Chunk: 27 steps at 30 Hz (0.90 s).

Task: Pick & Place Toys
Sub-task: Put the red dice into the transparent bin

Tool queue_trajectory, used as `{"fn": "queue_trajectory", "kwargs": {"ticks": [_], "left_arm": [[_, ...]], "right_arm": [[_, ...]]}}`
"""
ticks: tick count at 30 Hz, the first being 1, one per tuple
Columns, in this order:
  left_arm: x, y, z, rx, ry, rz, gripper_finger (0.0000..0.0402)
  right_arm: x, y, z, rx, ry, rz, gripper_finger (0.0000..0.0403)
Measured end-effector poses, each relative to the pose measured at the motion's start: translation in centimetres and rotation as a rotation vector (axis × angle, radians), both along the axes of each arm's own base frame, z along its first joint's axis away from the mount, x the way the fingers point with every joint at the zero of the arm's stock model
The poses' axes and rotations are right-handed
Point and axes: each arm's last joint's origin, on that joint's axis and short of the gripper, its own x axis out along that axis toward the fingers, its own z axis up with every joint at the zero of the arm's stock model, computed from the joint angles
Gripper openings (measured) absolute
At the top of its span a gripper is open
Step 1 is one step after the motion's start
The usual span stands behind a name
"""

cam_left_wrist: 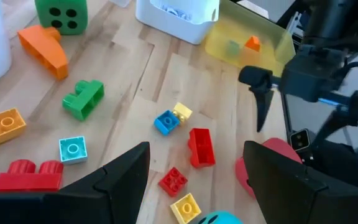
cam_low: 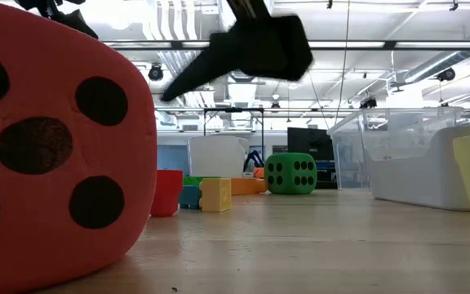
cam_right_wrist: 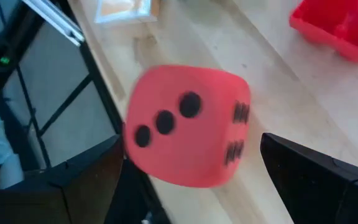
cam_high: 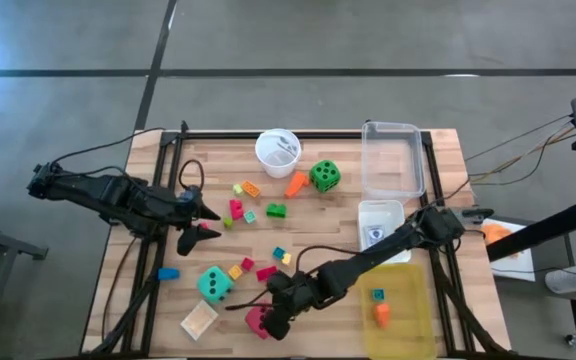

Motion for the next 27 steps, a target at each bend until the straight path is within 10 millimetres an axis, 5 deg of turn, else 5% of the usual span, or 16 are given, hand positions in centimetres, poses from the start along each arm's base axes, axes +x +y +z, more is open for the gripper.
{"fn": "queue_trajectory", "kwargs": {"ticks": [10,27], "left_arm": [[0.0,0.0,-0.5,0.002,0.017,0.001,0.0263],[0.0,0.0,-1.5,0.003,0.048,0.001,0.0263]], "right_arm": [[2.6,1.0,-1.0,-0.053,0.073,0.037,0.0368],[2.8,1.4,-3.7,-0.008,0.127,0.106,0.0366]]}}
